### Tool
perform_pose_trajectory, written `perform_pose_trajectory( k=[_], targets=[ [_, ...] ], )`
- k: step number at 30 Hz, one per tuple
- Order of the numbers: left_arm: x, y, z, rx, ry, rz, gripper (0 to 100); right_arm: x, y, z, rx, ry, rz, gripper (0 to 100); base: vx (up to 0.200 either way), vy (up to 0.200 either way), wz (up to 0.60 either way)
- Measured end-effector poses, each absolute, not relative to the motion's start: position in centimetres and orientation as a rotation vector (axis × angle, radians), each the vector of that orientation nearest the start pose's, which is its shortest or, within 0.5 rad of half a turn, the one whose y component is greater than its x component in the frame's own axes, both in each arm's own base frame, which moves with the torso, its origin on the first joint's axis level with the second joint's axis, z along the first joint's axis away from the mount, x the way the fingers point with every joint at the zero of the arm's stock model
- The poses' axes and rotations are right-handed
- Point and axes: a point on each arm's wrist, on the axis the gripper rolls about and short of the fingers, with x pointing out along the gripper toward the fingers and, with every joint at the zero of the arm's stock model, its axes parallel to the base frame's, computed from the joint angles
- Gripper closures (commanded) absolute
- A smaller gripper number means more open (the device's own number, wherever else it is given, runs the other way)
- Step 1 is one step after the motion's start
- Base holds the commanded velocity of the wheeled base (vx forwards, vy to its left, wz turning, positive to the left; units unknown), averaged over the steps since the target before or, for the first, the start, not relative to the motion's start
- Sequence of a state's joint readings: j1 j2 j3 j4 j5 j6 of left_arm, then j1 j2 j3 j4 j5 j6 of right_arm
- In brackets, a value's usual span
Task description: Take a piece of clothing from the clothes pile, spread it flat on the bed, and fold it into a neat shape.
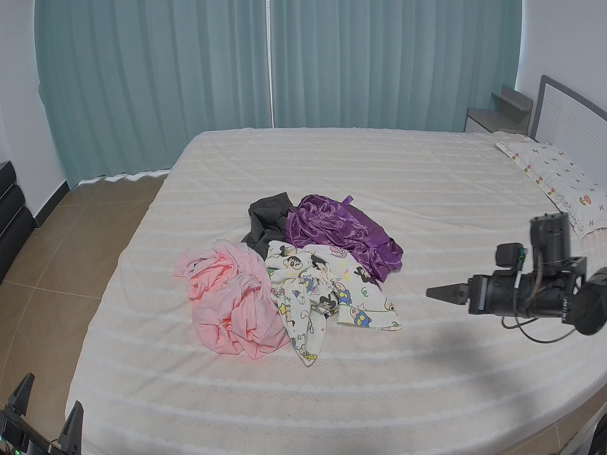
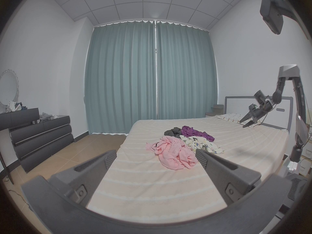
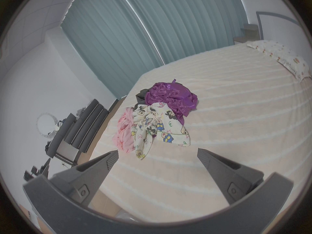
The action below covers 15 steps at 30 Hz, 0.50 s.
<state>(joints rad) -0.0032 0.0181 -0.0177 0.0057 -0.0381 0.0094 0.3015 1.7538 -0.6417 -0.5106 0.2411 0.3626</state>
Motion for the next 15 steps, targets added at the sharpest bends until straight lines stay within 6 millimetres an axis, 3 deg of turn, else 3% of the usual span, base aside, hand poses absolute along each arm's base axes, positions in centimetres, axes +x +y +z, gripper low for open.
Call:
perform_pose_trajectory(
  k=[10, 15],
  targets=[
    [-2.3, -0.1, 8.0, 0.009, 0.006, -0.042, 0, 37.5, 13.1, 3.0, 0.366, 0.731, 0.34, 0, 0.0, 0.0, 0.0],
    [-2.3, -0.1, 8.0, 0.009, 0.006, -0.041, 0, 40.6, 14.0, -1.0, 0.376, 0.737, 0.298, 0, 0.0, 0.0, 0.0]
  ],
)
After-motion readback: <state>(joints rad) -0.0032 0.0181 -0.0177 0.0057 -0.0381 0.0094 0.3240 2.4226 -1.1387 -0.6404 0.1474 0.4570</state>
